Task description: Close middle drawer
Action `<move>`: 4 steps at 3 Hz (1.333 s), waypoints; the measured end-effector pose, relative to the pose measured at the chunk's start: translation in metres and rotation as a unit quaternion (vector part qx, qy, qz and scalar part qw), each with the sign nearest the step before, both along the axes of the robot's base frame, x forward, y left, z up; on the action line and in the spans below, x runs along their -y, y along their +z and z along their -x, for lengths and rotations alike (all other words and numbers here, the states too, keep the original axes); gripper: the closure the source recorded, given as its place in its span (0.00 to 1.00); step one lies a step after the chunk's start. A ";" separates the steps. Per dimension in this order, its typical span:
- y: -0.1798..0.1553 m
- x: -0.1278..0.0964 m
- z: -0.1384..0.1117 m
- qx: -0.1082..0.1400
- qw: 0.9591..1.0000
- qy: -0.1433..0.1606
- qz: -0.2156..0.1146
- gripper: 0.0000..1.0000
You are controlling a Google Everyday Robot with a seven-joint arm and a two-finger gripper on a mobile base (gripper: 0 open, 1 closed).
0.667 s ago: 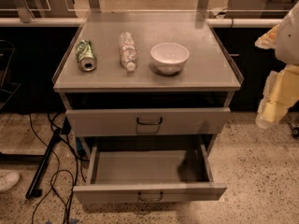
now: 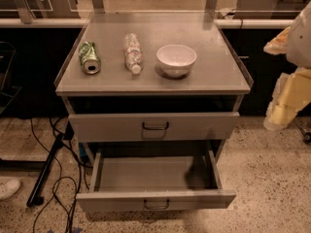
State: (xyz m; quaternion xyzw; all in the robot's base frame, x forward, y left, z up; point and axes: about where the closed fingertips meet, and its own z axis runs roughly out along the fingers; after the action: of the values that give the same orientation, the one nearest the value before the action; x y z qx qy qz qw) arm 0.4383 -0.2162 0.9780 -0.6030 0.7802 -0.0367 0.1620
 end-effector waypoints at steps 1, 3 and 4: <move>0.000 0.000 0.000 0.000 1.000 0.000 0.000 0.42; 0.000 0.000 0.000 0.000 1.000 0.000 0.000 0.89; 0.000 0.000 0.000 0.000 1.000 0.000 0.000 1.00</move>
Offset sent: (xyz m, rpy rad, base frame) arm 0.0000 0.0000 0.0000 0.0000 0.0000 0.0000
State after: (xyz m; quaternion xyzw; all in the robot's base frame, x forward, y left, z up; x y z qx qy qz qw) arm 0.4383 -0.2162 0.9781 -0.6030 0.7802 -0.0367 0.1621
